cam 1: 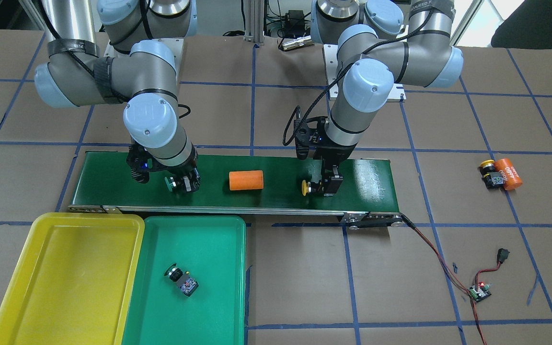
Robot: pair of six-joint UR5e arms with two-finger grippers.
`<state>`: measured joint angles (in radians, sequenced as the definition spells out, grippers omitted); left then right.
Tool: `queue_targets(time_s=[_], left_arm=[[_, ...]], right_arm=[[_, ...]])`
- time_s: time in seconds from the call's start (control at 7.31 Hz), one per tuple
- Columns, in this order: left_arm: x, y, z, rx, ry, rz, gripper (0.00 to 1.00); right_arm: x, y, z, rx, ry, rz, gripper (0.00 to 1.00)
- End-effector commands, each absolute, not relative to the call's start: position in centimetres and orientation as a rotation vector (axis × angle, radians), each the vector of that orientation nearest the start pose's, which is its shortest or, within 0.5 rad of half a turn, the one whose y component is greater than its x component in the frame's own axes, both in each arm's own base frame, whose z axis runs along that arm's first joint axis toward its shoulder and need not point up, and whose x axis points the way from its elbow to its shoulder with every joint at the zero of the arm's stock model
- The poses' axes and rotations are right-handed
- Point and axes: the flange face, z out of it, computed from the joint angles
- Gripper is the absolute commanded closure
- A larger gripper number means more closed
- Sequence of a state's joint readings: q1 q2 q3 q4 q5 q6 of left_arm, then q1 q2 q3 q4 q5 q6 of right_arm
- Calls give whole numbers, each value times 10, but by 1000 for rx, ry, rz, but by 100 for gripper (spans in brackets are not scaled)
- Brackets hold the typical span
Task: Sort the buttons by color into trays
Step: 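Place yellow button on belt with left while right grasps second green button, then release green button into green tray with right while left grasps orange cylinder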
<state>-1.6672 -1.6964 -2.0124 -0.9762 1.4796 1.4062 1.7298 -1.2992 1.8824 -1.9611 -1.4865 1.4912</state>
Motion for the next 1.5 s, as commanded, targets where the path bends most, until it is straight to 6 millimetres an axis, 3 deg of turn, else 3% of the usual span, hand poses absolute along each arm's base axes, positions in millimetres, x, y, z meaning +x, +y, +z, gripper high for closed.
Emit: queue_targets(time_s=[0.0, 0.27, 0.55, 0.82, 0.96, 1.09, 1.37], left_arm=[[-118, -490, 298, 1895, 2503, -166, 0], [10, -499, 292, 1540, 2745, -164, 0], [105, -489, 287, 1261, 2880, -154, 0], [215, -447, 265, 916, 3050, -89, 0], [257, -426, 258, 786, 3099, -88, 0], [286, -414, 249, 669, 3140, -84, 0], [318, -406, 224, 226, 3203, -83, 0]], right_arm=[[223, -505, 260, 1961, 2510, 250, 100], [225, -517, 278, 1948, 2496, 217, 100], [220, -541, 278, 1854, 2564, 121, 100], [227, -580, 289, 1761, 2575, 30, 100], [232, -587, 285, 1720, 2594, 29, 100], [232, -589, 281, 1617, 2659, 23, 100], [241, -594, 283, 1520, 2637, -10, 100]])
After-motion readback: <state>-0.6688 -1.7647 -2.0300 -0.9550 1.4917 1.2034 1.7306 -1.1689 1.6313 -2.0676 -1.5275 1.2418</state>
